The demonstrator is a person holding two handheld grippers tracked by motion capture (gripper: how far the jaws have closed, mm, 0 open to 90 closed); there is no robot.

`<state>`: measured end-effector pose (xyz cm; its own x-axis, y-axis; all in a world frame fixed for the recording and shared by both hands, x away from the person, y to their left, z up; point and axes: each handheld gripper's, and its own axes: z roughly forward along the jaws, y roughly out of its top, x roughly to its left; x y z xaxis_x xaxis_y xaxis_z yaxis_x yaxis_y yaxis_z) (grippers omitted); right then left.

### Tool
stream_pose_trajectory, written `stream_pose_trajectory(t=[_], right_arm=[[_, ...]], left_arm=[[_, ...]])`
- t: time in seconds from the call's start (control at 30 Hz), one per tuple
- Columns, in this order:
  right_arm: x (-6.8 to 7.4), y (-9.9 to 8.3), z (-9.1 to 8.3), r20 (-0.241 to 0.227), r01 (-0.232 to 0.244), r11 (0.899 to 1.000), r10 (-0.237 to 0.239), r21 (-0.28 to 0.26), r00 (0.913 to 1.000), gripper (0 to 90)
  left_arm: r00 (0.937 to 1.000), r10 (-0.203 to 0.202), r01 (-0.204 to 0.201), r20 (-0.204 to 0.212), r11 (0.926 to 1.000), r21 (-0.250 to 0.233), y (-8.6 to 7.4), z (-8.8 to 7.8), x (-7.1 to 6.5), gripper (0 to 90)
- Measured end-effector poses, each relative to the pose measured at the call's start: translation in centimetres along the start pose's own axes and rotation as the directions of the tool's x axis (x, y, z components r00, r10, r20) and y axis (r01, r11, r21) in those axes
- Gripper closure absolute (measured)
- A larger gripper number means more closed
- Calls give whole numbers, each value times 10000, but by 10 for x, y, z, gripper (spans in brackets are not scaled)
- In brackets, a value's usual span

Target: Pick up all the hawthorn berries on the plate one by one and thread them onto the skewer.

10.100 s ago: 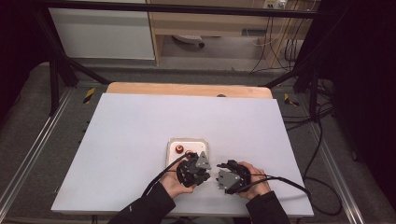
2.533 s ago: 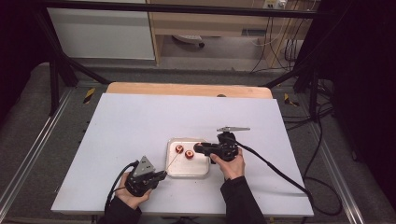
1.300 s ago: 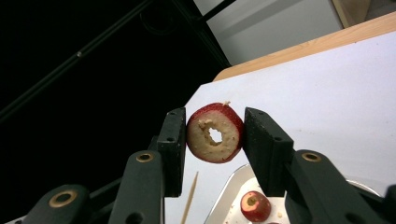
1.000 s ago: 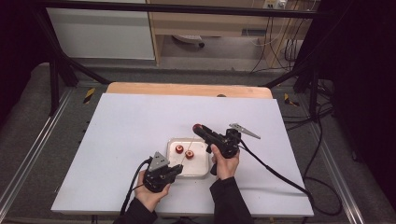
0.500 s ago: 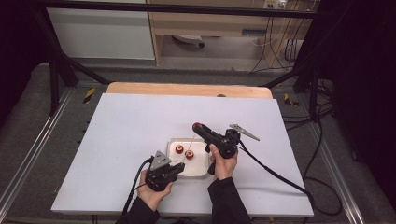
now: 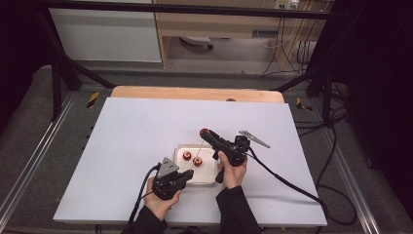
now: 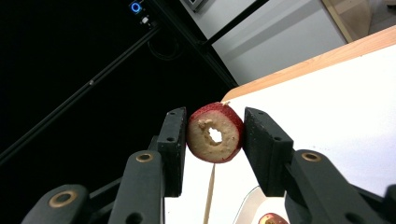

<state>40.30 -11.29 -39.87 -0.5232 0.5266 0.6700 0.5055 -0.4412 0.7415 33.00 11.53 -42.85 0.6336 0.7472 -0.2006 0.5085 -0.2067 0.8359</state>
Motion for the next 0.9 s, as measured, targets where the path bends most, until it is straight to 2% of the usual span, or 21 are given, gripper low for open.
stream_pose_trajectory(t=[0.4,0.47,0.63,0.9], right_arm=[[0,-1,0,-53,30,10000,-30,22,10000,608],[1,-2,0,-53,-91,9999,92,55,9999,608],[0,-4,1,-49,-88,9999,88,52,9999,608],[2,-7,0,-97,-173,9998,173,-18,9998,608]], left_arm=[[9999,-137,137,-8,9999,-103,1,0,0,877],[9999,-110,108,-95,9998,-166,1,0,0,877],[9991,-421,420,-1,9987,-282,3,1,-1,877],[9975,-703,702,-23,9970,-321,6,4,-5,879]])
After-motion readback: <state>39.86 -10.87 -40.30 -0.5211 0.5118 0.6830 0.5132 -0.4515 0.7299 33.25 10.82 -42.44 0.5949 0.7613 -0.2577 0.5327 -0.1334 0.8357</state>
